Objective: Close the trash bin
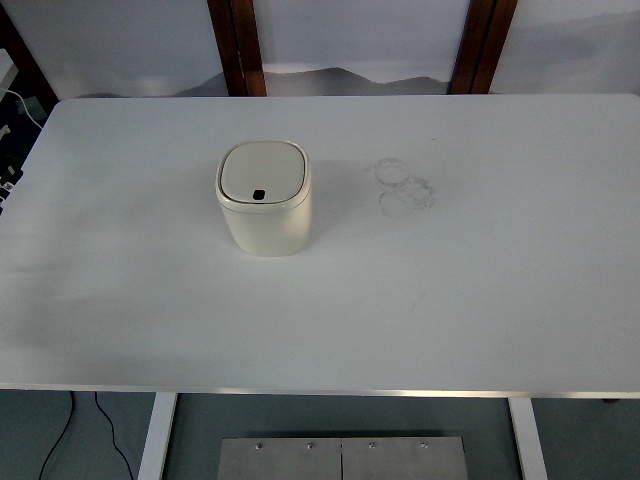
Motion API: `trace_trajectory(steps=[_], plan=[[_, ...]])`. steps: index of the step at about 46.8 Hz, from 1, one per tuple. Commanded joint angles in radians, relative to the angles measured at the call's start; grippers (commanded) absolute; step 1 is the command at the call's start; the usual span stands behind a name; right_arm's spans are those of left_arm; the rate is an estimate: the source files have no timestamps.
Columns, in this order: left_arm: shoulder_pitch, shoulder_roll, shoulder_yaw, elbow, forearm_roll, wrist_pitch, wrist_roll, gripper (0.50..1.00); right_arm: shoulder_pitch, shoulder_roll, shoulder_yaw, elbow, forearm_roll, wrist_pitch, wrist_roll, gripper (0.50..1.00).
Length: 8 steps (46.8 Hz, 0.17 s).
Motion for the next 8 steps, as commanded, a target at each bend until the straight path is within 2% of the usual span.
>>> trace_trajectory(steps=[1,8], plan=[[0.000,0.000,0.000,0.000,-0.002,-0.001,0.000,1.000,0.003,0.000,0.000,0.000,0.000,0.000,0.000,0.995],[0.000,0.000,0.000,0.000,-0.003,-0.001,0.000,1.000,0.004,0.000,0.000,0.000,-0.001,0.000,0.002,0.995]])
